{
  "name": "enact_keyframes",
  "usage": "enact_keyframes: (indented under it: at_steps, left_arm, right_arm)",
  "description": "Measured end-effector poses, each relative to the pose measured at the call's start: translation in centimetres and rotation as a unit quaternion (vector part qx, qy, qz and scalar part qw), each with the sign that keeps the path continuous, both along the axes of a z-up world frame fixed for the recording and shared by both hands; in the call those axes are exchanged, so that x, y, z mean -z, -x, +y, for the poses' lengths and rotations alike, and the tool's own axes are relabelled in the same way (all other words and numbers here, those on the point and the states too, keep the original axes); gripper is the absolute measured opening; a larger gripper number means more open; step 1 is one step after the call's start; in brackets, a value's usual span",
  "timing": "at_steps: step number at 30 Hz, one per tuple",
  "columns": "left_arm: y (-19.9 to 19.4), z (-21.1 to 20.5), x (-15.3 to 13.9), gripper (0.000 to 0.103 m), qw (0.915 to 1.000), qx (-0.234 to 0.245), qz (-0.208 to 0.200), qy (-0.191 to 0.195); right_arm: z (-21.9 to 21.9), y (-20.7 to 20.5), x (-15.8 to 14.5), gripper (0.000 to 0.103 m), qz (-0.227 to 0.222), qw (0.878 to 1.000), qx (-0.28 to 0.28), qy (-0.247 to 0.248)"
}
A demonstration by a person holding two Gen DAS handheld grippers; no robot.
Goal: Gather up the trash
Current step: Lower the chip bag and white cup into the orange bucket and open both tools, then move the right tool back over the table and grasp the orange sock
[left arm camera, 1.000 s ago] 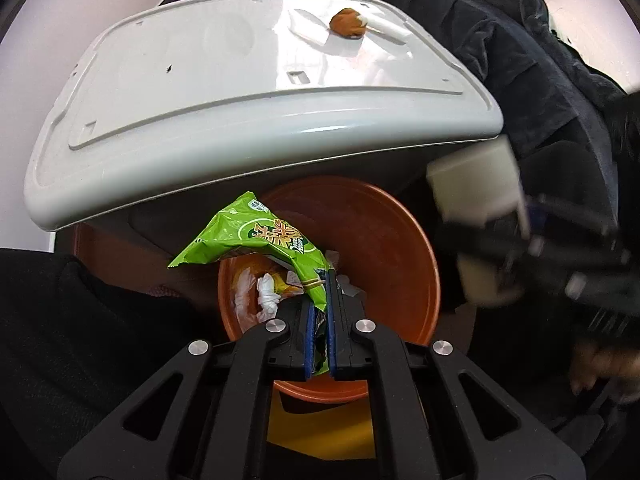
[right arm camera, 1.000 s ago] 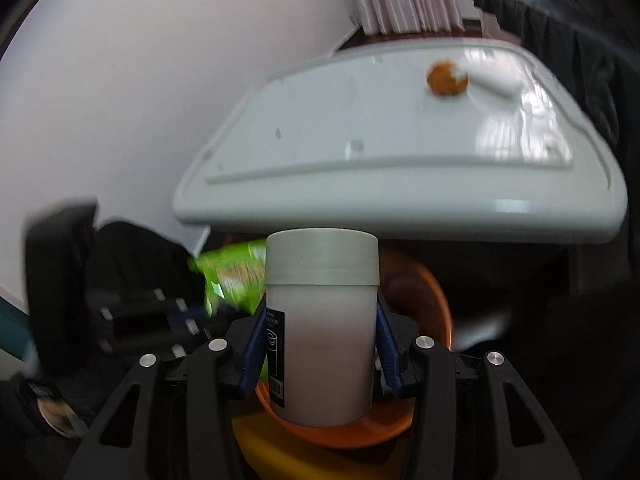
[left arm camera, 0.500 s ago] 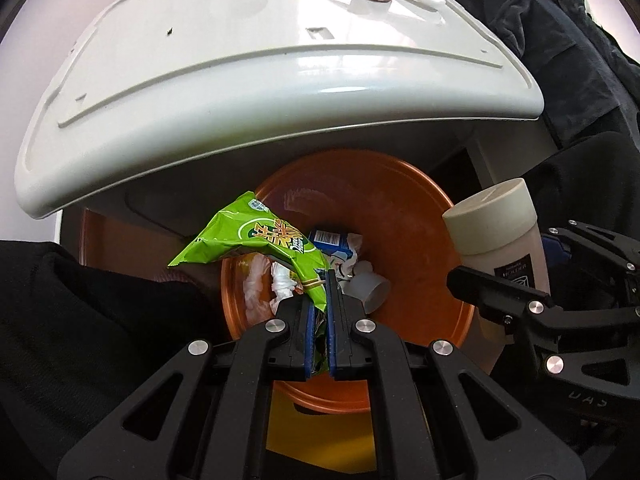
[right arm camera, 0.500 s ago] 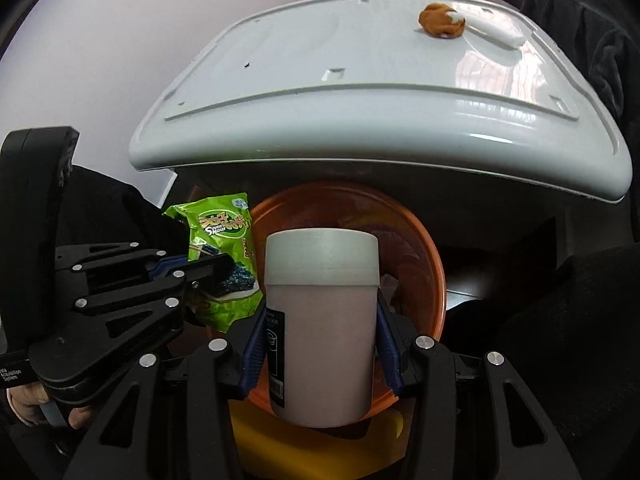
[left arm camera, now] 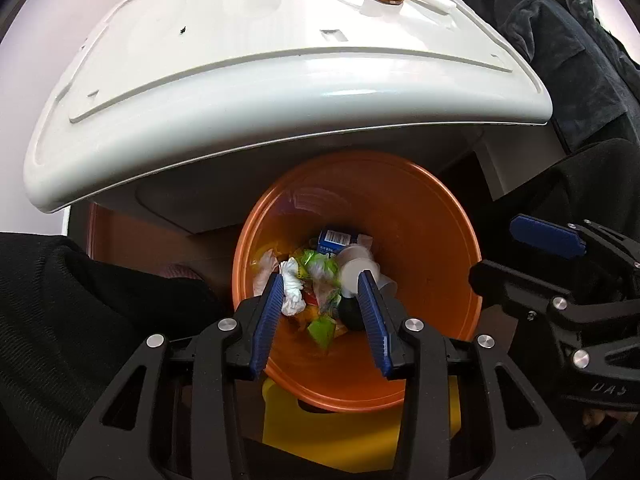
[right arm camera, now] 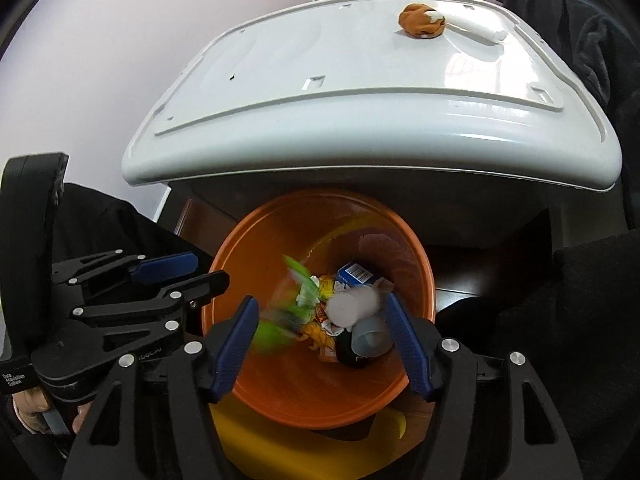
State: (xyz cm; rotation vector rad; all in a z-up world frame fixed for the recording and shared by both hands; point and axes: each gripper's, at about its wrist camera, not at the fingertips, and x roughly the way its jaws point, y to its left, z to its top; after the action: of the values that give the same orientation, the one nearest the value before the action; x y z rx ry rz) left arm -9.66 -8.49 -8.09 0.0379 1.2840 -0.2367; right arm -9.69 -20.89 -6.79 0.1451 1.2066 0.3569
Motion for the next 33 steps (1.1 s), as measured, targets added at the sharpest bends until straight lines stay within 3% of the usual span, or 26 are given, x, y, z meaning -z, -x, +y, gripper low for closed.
enact_keyframes:
  at_steps: [7,10,14,16,19,22,28,31,33]
  left_arm:
    - [0.0,0.2,-0.4,0.039,1.0,-0.001,-0.005,0.003]
    - [-0.3,0.7,-1.4,0.041,0.9998,-0.002,-0.01,0.015]
    - [-1.9,1.2,-3.8,0.049,0.9982,-0.002,-0.056,0.02]
    - [-2.8,1.3,-5.3,0.058,0.9951,-0.003,-0.098,0.006]
    - [-3.7,1.6,-6.4,0.06,0.9911,-0.009,-0.133,0.006]
    - [-4.2,2.2,-6.6,0.06,0.99,-0.016,-0.138,0.023]
    - [-4.3,2.7,-5.8,0.06,0.9901,-0.013,-0.138,0.025]
    - [-5.0,2.7,-5.5,0.06,0.9909,-0.013,-0.13,0.031]
    - [-5.1,2.5,-5.5,0.06,0.991,-0.014,-0.129,0.032]
  right_arm:
    - [-1.6,-1.2,-1.1,0.065,-0.007,0.999,0.007,-0.042]
    - [-2.6,-3.9,-3.0,0.068,-0.031,0.998,0.015,-0.053]
    - [-4.2,-11.1,-5.2,0.075,-0.07,0.995,0.052,-0.054]
    - [-4.6,-15.1,-5.2,0.076,-0.07,0.994,0.071,-0.055]
    - [-5.2,-22.3,-3.8,0.076,-0.06,0.991,0.115,-0.04]
    - [-4.9,-27.1,-2.1,0.076,-0.045,0.991,0.128,-0.024]
    - [-4.3,-31.1,-0.1,0.076,-0.041,0.989,0.144,0.008]
    - [-3.5,-31.2,-0.1,0.063,-0.06,0.987,0.136,0.057]
    - [-3.5,-31.0,0.1,0.044,-0.075,0.985,0.131,0.083]
